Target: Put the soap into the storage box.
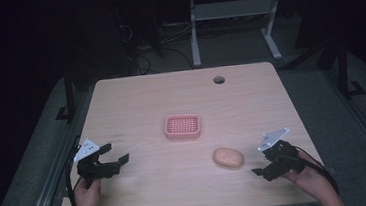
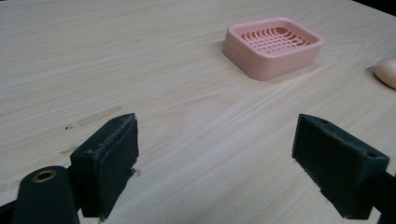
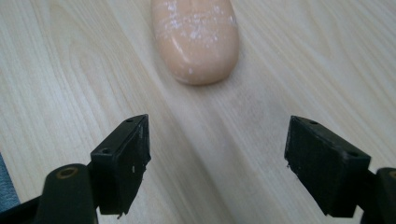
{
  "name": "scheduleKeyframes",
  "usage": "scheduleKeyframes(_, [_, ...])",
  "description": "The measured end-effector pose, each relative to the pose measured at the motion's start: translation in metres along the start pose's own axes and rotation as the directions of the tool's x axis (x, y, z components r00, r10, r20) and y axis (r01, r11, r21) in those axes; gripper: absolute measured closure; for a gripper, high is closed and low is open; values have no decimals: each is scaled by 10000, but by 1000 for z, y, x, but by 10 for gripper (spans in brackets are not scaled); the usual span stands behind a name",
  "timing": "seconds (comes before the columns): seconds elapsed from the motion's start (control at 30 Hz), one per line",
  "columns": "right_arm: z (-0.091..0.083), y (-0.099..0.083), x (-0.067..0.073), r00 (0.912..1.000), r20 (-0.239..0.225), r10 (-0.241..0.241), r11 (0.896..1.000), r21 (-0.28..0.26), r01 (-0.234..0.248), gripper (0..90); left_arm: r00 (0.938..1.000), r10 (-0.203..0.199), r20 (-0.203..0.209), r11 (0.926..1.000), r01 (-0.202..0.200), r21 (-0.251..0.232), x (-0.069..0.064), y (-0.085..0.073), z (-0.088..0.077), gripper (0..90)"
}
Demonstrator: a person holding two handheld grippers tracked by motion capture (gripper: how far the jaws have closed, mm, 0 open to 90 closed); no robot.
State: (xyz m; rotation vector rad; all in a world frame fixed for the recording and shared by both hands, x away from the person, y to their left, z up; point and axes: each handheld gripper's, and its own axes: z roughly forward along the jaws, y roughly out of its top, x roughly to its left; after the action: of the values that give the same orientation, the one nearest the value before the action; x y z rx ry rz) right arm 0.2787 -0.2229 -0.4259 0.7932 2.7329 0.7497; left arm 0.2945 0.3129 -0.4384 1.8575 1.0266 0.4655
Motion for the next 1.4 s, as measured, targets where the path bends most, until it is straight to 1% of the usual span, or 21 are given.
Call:
scheduleKeyframes(0.1, [-1, 7, -1, 9999, -49, -132, 9999, 61, 132, 222, 10000, 18, 25, 10000, -18, -14, 0, 0, 0, 143])
scheduleKeyframes(0.13, [0, 9, -1, 9999, -97, -102, 9999, 77, 103, 222, 10000, 16, 19, 10000, -16, -7, 0, 0, 0, 142])
scheduleKeyframes(0.17, [0, 10, -3, 9997, -97, -244, 9997, 65, 245, 222, 10000, 3, 18, 10000, -3, -4, 0, 0, -1, 142])
scheduleKeyframes(0.23, [2, 14, -2, 9995, -229, -225, 9996, 154, 229, 223, 10000, -5, 16, 10000, 5, -12, 0, 0, -1, 142])
scheduleKeyframes(0.27, [3, 17, -2, 9992, -200, -344, 9992, 193, 348, 222, 10000, 1, 9, 10000, -1, -25, 1, 0, -1, 142])
scheduleKeyframes(0.3, [3, 19, -2, 9991, -216, -363, 9991, 221, 368, 222, 10000, -3, -2, 10000, 3, -26, 1, 0, -2, 143])
scheduleKeyframes(0.37, [4, 23, -2, 9986, -302, -436, 9988, 198, 442, 221, 10000, 7, 1, 10000, -7, -33, 1, 0, -2, 142])
scheduleKeyframes(0.4, [4, 26, -2, 9982, -326, -500, 9985, 195, 507, 217, 10000, -63, -10, 10000, 62, -56, 1, 0, -2, 143])
scheduleKeyframes(0.5, [3, 32, 0, 9966, -398, -715, 9974, 38, 717, 217, 10000, -80, -21, 10000, 80, -50, 2, 1, -2, 143])
scheduleKeyframes(0.53, [3, 34, 0, 9967, -429, -688, 9976, 33, 690, 217, 10000, -79, -18, 10000, 79, -46, 2, 1, -2, 142])
scheduleKeyframes(0.57, [3, 36, 0, 9960, -453, -768, 9970, 9, 769, 217, 10000, -43, -8, 10000, 42, -44, 2, 1, -2, 142])
scheduleKeyframes(0.8, [6, 46, 0, 9934, -611, -969, 9951, 118, 978, 218, 10000, -7, -15, 10000, 7, -45, 2, 1, -3, 142])
scheduleKeyframes(0.87, [7, 48, 0, 9932, -594, -1005, 9947, 179, 1017, 218, 10000, -15, -23, 10000, 15, -55, 2, 1, -3, 142])
scheduleKeyframes(0.93, [8, 51, -1, 9925, -647, -1037, 9943, 164, 1049, 217, 10000, -25, -19, 10000, 25, -95, 2, 1, -4, 142])
scheduleKeyframes(1.1, [13, 61, 0, 9903, -732, -1177, 9920, 374, 1206, 218, 10000, 7, -12, 10000, -7, -52, 2, 1, -3, 143])
scheduleKeyframes(1.13, [15, 63, -1, 9889, -755, -1279, 9907, 377, 1310, 217, 10000, 19, -5, 10000, -19, -63, 2, 1, -3, 143])
scheduleKeyframes(1.17, [15, 64, 0, 9895, -764, -1230, 9910, 441, 1266, 217, 10000, 27, -8, 10000, -27, -48, 2, 1, -3, 142])
scheduleKeyframes(1.33, [21, 71, 0, 9859, -871, -1426, 9876, 529, 1476, 217, 10000, -65, -26, 9999, 64, -93, 2, 1, -4, 143])
scheduleKeyframes(1.4, [24, 73, 0, 9851, -947, -1433, 9874, 541, 1488, 217, 10000, -70, -7, 9999, 70, -85, 2, 1, -4, 142])
